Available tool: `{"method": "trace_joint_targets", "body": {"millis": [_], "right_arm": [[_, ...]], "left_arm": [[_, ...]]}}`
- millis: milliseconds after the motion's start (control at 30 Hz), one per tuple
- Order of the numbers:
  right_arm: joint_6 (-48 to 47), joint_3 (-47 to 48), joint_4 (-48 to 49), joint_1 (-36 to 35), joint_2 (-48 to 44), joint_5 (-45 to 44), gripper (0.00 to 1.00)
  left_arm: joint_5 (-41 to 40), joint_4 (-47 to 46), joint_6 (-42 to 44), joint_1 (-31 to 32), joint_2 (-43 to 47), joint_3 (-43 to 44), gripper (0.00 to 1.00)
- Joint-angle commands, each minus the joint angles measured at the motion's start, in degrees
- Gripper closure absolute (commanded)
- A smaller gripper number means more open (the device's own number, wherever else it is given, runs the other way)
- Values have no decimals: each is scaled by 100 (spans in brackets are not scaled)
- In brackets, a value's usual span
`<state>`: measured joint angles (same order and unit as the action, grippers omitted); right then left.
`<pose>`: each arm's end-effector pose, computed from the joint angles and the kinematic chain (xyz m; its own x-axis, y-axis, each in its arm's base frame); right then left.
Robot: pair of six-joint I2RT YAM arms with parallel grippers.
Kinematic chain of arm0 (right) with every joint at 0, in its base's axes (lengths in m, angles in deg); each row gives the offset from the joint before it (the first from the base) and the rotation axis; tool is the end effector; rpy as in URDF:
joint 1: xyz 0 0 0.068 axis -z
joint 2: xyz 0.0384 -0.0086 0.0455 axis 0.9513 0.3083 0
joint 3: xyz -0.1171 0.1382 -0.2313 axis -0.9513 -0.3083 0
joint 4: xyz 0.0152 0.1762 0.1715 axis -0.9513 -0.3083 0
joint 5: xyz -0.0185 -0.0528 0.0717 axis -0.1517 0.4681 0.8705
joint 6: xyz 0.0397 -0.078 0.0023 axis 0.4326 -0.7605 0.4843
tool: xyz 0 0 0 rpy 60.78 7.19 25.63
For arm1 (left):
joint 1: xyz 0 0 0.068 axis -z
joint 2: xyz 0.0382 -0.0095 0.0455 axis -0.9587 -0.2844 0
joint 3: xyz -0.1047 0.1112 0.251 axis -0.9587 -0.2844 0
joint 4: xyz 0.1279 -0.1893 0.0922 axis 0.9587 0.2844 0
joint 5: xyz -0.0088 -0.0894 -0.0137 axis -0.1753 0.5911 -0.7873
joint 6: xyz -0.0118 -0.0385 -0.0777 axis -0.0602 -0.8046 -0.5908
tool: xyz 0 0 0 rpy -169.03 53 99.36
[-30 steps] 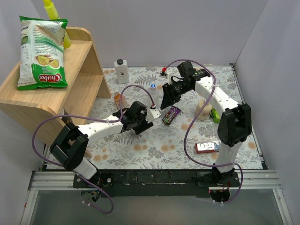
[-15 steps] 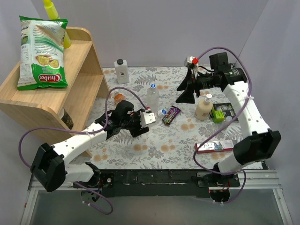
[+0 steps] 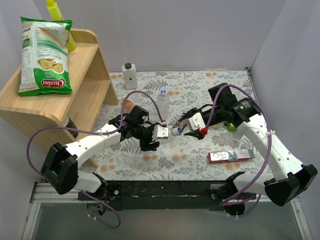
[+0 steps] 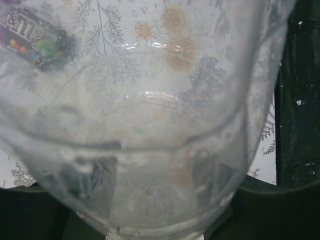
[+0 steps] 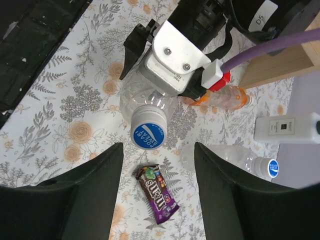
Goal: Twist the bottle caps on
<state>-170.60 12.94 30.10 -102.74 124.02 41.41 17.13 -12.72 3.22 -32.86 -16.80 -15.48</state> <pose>0.1554 0.1629 0.3764 0.6505 -0.3308 -0.6837 -0.7565 -0.3625 -0.5443 0.1765 -0.2082 0.2379 -0.5324 0.6036 -0.5935 0.8462 0.3594 -0.3936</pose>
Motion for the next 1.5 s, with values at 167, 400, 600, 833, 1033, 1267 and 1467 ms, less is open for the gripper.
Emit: {"method": "trace_joint_targets", "body": {"millis": [167, 400, 600, 833, 1033, 1267, 1467], "right_arm": [[-609, -55, 188, -349, -17, -178, 39], [-1014, 25, -217, -472, 106, -310, 46], [-638, 209, -129, -490, 211, -170, 60], [2703, 604, 1028, -490, 738, -213, 80], [6223, 1542, 840, -429, 2187, -987, 92], [8066, 1595, 1374, 115, 2611, 147, 75], [5004, 2082, 303, 722, 1997, 304, 29]], "left_arm": [[349, 85, 118, -10, 85, 296, 100], [340, -3, 91, -10, 85, 278, 100], [314, -91, 30, -10, 67, 252, 100], [-230, -852, -602, -10, -3, 226, 100], [-2645, -2356, -1798, 323, -38, 50, 100], [-3765, -2175, -1966, 491, -408, 208, 100], [-2397, -1411, -1352, 237, 285, -301, 100]]}}
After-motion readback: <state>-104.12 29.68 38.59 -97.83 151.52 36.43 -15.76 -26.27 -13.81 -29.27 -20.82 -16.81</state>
